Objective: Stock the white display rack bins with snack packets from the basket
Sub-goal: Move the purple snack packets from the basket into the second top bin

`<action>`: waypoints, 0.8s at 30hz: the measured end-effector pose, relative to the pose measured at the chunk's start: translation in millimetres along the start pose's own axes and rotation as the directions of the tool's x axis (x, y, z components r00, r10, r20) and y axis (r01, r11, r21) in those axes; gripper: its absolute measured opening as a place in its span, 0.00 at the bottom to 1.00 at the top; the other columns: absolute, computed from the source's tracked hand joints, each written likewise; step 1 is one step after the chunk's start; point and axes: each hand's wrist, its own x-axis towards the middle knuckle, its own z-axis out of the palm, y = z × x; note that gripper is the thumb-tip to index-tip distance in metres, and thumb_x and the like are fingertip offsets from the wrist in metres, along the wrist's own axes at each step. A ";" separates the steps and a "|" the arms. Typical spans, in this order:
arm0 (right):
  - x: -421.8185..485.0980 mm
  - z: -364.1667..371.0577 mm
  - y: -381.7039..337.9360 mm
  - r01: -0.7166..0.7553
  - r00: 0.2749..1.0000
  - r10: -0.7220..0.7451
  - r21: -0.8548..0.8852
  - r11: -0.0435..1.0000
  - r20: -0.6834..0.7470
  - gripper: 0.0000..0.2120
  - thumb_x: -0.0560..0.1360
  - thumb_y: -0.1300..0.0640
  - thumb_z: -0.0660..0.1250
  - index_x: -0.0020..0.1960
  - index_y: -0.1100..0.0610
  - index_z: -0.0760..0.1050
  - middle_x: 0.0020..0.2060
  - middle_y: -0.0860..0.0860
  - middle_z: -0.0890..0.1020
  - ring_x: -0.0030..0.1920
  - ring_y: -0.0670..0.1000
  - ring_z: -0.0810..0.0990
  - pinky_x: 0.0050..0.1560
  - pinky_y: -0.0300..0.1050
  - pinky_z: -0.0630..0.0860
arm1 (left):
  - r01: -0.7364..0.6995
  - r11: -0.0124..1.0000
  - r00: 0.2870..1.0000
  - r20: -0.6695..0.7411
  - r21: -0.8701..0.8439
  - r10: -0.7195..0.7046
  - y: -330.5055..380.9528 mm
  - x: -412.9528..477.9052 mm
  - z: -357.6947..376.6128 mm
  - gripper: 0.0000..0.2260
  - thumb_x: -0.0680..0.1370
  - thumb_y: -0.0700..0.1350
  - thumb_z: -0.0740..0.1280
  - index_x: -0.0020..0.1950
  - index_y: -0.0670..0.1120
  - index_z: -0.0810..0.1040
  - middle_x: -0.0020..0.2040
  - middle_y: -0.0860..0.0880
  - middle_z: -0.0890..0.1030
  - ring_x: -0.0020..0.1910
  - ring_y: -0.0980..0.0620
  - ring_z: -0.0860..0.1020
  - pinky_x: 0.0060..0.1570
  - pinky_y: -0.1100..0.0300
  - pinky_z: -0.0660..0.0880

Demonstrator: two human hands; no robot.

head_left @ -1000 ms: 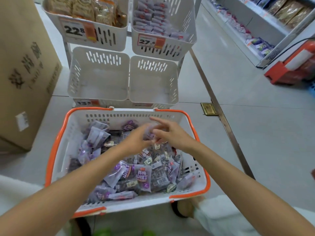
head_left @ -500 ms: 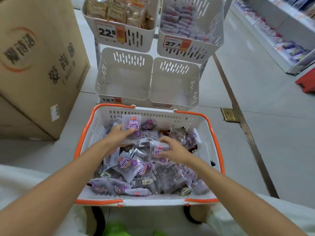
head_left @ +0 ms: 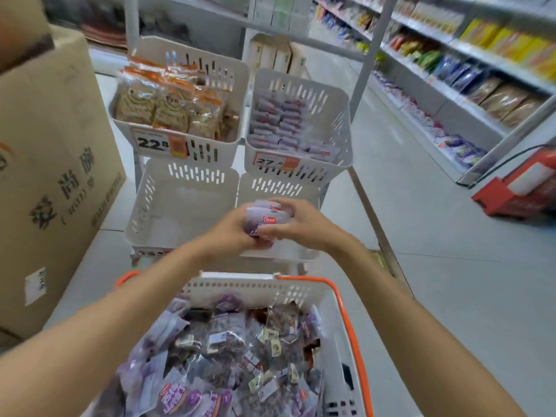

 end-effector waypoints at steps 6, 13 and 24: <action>53.8 -123.4 -13.6 0.043 0.940 -0.125 -0.255 0.966 -0.317 0.11 0.73 0.49 0.75 0.43 0.56 0.78 0.37 0.48 0.79 0.34 0.45 0.76 0.35 0.38 0.72 | -0.013 0.950 0.994 -0.099 0.312 0.047 59.0 120.7 -40.3 0.53 0.65 0.49 0.81 0.81 0.52 0.51 0.74 0.48 0.68 0.72 0.48 0.69 0.69 0.56 0.69; 132.0 -202.4 26.0 -0.111 0.804 -0.166 -0.418 0.902 -0.570 0.18 0.76 0.53 0.71 0.61 0.63 0.77 0.56 0.59 0.78 0.54 0.57 0.77 0.50 0.41 0.66 | -0.023 0.530 0.999 0.033 0.847 -0.010 38.0 204.3 -79.3 0.53 0.65 0.77 0.63 0.81 0.54 0.46 0.82 0.52 0.45 0.80 0.50 0.42 0.76 0.50 0.41; 190.8 -199.6 80.6 -0.250 0.958 0.179 -0.343 0.905 -0.224 0.23 0.78 0.44 0.67 0.69 0.51 0.70 0.63 0.52 0.76 0.60 0.55 0.77 0.62 0.52 0.75 | -0.068 0.265 0.994 0.088 0.962 -0.066 -6.8 228.5 -82.4 0.58 0.61 0.84 0.48 0.80 0.53 0.36 0.81 0.53 0.39 0.80 0.51 0.43 0.78 0.45 0.42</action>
